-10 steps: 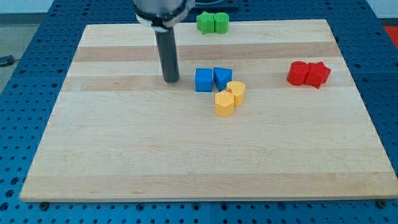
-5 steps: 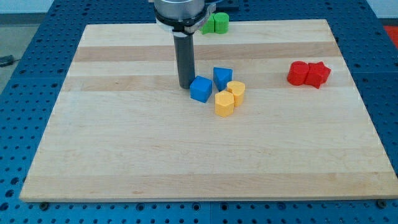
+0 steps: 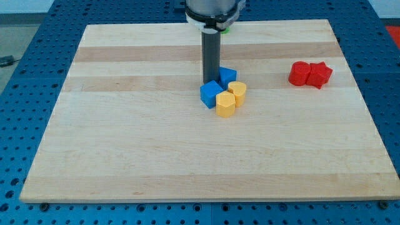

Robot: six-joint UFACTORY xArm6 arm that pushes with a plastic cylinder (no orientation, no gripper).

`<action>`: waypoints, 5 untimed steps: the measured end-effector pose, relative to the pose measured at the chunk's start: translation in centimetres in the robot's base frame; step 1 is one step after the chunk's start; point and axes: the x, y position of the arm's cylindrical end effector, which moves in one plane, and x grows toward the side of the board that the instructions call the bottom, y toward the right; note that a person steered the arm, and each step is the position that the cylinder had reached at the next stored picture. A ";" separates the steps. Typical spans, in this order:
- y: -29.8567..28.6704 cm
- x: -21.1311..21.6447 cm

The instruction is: Push blue blocks into yellow blocks

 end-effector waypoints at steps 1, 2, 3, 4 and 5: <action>0.0 0.2; 0.0 -0.1; -0.4 -2.0; 0.6 -2.1; 2.7 -2.1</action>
